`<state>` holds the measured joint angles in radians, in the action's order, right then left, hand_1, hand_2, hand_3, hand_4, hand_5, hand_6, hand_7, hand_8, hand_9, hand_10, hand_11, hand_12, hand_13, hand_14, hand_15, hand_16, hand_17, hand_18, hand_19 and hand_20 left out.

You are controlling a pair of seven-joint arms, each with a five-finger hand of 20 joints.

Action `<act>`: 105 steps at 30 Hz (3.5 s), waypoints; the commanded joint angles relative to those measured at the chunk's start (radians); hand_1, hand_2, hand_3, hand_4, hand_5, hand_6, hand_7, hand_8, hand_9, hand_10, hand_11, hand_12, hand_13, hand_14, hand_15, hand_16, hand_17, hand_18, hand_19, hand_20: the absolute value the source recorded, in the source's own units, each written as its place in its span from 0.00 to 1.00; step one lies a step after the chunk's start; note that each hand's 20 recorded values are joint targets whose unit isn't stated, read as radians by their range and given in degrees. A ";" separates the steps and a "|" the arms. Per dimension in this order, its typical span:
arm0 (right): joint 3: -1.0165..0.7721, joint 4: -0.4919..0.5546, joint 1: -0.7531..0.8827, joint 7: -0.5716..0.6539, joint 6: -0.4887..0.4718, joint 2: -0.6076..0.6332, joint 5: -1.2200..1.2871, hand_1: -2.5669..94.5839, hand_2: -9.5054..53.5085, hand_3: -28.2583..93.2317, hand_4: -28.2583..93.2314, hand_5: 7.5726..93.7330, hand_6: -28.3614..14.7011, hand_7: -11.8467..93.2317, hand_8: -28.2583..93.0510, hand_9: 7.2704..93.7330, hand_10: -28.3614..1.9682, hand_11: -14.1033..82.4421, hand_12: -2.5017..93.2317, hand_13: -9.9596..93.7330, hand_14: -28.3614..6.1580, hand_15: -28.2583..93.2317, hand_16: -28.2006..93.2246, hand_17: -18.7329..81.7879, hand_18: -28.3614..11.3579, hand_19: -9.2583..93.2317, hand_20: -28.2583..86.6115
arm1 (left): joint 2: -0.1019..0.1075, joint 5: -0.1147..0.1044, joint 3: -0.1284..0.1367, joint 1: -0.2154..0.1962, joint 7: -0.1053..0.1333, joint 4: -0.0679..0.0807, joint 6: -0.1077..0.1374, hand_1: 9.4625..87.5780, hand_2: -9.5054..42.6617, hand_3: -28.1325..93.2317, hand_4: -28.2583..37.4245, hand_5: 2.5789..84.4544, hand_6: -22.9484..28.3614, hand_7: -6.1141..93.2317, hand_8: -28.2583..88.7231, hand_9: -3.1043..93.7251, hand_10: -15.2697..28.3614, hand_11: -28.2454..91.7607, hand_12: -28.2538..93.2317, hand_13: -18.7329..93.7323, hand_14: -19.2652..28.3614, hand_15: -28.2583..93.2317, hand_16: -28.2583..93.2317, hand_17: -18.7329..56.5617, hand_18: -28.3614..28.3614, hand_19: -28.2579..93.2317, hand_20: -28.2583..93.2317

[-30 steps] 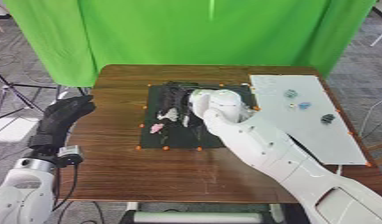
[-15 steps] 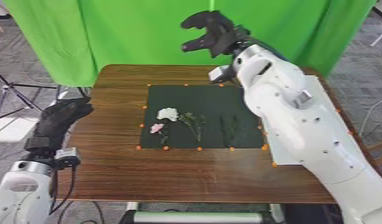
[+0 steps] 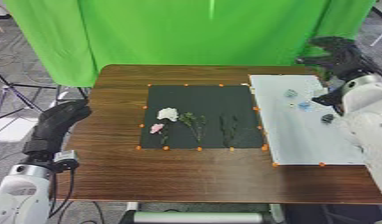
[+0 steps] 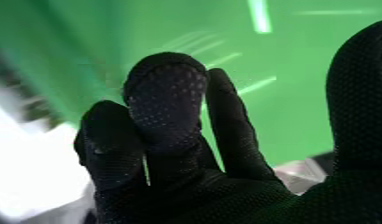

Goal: Arrange flowers

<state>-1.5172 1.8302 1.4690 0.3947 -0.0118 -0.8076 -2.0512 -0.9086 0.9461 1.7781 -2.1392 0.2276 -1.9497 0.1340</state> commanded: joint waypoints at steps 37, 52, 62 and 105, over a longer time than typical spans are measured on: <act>-0.023 -0.174 0.253 0.177 -0.028 -0.012 -0.067 0.43 0.00 0.76 0.10 0.54 0.68 0.24 0.17 0.62 0.47 0.25 0.23 0.95 0.75 0.78 0.46 0.79 0.30 1.00 0.79 | -0.037 -0.006 0.004 0.008 -0.030 0.003 -0.049 0.28 0.05 0.75 0.22 0.52 0.51 0.28 0.17 0.51 0.65 0.45 0.36 0.51 0.75 0.38 0.26 0.33 0.72 0.32 0.37; 0.200 -0.057 0.036 0.106 0.260 0.087 -0.110 0.66 0.00 0.71 0.07 0.82 0.67 0.34 0.30 0.91 0.55 0.23 0.44 1.00 0.83 0.81 0.46 0.85 0.34 1.00 0.84 | -0.027 -0.013 0.019 -0.002 -0.029 -0.005 -0.045 0.28 0.06 0.75 0.22 0.52 0.51 0.27 0.17 0.51 0.65 0.44 0.36 0.51 0.76 0.38 0.26 0.33 0.72 0.32 0.37; 0.660 -0.059 -0.433 -0.001 0.134 0.059 0.127 0.66 0.00 0.71 0.07 0.83 0.67 0.32 0.30 0.92 0.54 0.22 0.45 0.99 0.83 0.81 0.46 0.86 0.35 1.00 0.84 | -0.011 -0.019 0.023 -0.001 -0.029 -0.005 -0.041 0.28 0.06 0.75 0.22 0.52 0.51 0.27 0.17 0.51 0.65 0.44 0.36 0.51 0.76 0.38 0.26 0.32 0.72 0.32 0.37; 0.987 -0.392 -0.592 -0.009 -0.005 -0.383 0.230 0.65 0.00 0.71 0.08 0.82 0.68 0.32 0.30 0.90 0.56 0.21 0.43 1.00 0.84 0.81 0.46 0.87 0.36 1.00 0.85 | 0.002 -0.020 -0.034 0.063 -0.027 0.022 -0.031 0.27 0.06 0.76 0.22 0.53 0.52 0.26 0.17 0.50 0.65 0.44 0.36 0.48 0.74 0.33 0.26 0.27 0.62 0.24 0.33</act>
<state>-0.5342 1.4500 0.8718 0.3880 -0.0171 -1.1790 -1.7927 -0.9069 0.9301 1.7427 -2.0803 0.1981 -1.9306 0.1010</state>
